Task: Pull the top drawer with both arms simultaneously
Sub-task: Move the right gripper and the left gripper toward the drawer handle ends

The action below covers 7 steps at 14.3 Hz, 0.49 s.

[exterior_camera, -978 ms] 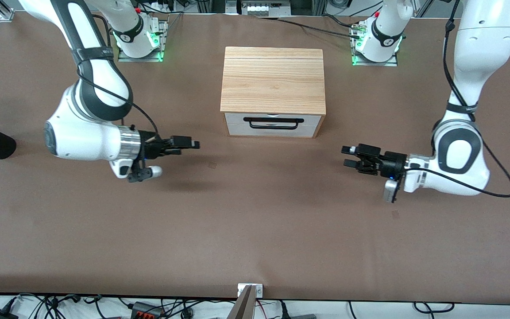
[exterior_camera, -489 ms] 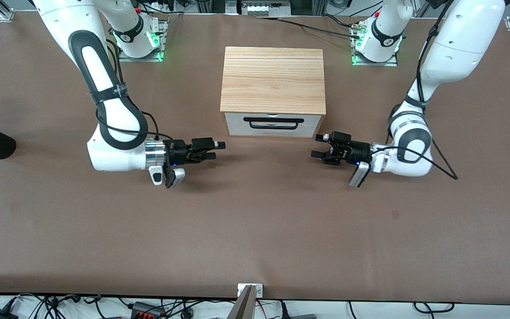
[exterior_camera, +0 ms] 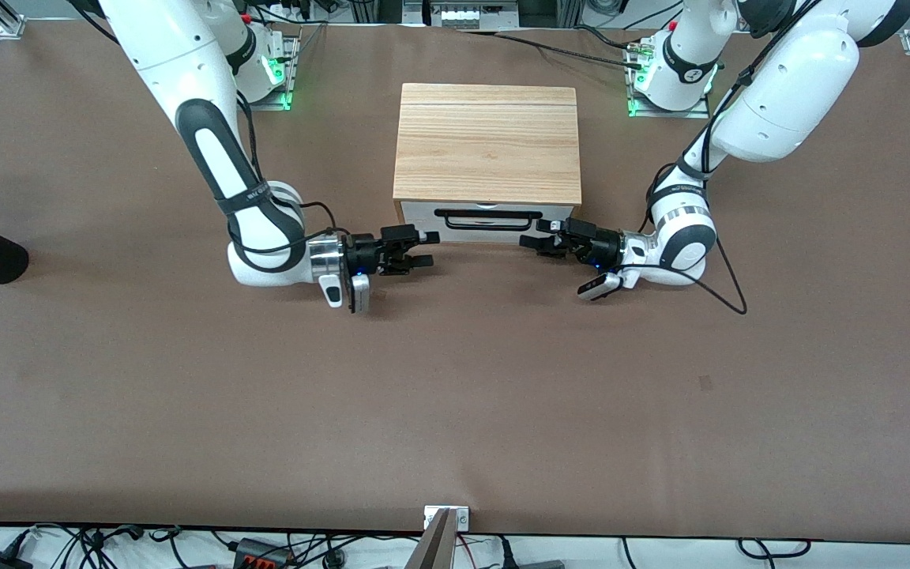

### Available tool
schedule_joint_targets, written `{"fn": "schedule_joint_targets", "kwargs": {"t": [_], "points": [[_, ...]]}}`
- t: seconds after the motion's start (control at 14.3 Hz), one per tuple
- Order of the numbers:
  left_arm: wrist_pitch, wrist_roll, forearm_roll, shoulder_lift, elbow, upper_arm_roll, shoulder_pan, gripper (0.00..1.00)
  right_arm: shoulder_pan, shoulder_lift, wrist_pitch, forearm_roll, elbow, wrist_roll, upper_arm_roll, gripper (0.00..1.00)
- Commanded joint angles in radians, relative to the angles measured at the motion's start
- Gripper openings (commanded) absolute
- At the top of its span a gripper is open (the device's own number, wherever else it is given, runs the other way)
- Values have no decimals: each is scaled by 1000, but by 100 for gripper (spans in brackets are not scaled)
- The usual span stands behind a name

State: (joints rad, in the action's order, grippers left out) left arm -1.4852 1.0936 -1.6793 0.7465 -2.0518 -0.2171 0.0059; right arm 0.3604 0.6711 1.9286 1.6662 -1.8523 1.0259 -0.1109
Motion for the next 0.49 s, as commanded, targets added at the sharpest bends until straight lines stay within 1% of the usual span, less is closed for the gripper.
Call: {"fn": "schedule_joint_targets", "kwargs": {"t": [0.0, 0.07, 0.28, 0.42], "points": [[-6, -78, -20, -25, -30, -18, 20, 100, 0, 25, -8, 72, -2, 43, -47, 100], [-47, -80, -16, -29, -30, -18, 11, 100, -1, 25, -22, 73, -7, 40, -55, 100], [-180, -83, 19, -61, -24, -18, -9, 99, -9, 27, -124, 72, -42, 42, -55, 100], [-190, -77, 21, -64, -22, -18, -23, 98, -12, 27, -143, 72, -60, 48, -55, 100]]}}
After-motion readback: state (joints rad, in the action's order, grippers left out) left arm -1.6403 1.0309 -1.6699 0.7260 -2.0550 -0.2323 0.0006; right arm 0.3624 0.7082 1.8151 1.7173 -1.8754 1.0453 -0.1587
